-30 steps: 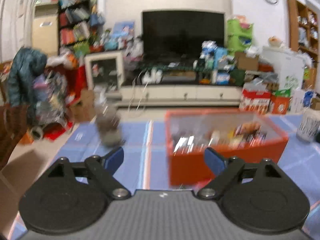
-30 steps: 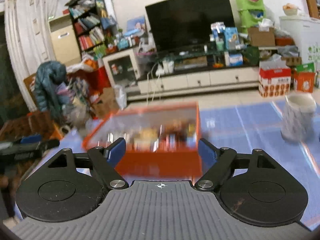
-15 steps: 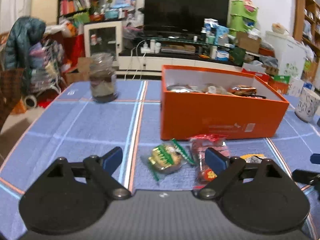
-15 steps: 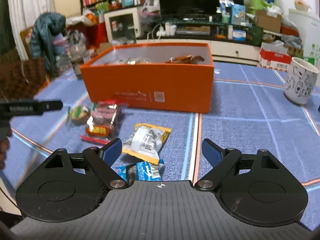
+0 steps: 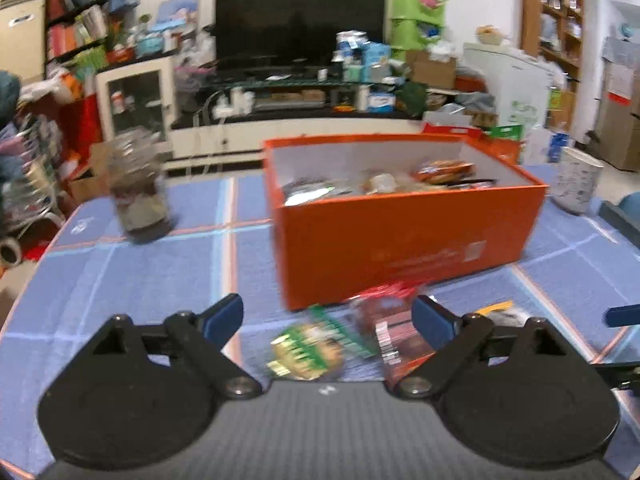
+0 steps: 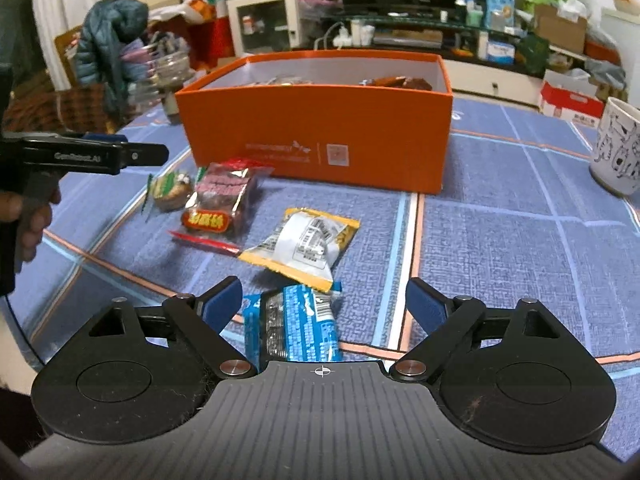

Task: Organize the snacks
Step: 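Move both open tools back toward the remaining snacks on the table, then grasp the red-labelled bread packet with left tool while right grasps blue biscuit pack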

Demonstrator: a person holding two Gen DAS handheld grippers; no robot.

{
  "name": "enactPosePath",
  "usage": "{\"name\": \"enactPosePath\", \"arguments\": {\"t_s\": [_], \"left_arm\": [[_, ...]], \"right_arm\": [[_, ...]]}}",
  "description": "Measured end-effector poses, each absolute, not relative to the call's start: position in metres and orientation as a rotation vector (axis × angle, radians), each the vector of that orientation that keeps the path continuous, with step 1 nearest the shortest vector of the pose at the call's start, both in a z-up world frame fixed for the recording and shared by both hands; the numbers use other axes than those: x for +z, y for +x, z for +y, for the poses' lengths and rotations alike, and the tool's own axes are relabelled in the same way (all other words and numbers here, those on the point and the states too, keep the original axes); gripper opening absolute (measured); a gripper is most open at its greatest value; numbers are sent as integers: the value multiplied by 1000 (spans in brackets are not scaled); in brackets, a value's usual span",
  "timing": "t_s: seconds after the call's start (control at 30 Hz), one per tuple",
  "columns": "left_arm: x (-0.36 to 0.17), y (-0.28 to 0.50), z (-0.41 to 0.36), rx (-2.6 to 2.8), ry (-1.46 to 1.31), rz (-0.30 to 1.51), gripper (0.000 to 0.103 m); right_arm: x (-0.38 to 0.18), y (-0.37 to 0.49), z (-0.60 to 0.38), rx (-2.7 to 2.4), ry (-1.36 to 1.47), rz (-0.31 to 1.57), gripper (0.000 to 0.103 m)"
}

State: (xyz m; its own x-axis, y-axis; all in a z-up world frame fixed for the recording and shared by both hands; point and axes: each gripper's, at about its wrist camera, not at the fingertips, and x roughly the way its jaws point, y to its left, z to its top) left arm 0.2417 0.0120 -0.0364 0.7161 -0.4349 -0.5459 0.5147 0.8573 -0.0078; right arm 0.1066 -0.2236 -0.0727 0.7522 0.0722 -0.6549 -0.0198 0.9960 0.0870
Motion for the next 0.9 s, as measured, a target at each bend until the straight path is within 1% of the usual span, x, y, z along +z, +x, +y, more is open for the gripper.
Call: {"name": "enactPosePath", "arguments": {"t_s": [0.07,0.13,0.27,0.47,0.63,0.73,0.9], "left_arm": [[-36,237,-2,-518,210,553,93],[-39,236,-11,-472,230,587,93],[-51,237,-14,-477,93,716,93],[-53,243,-11,-476,219,662,93],[-53,244,-4,-530,174,688,93],[-55,242,-11,-504,152,694,93],[-57,243,-27,-479,36,718,93]], "right_arm": [[-74,106,-221,44,71,710,82],[-78,106,-217,43,43,718,82],[-85,109,-214,55,38,757,80],[-81,113,-214,55,51,739,81],[-88,118,-210,64,35,781,83],[-94,121,-209,63,41,814,83],[-100,125,-210,56,42,834,81]]}}
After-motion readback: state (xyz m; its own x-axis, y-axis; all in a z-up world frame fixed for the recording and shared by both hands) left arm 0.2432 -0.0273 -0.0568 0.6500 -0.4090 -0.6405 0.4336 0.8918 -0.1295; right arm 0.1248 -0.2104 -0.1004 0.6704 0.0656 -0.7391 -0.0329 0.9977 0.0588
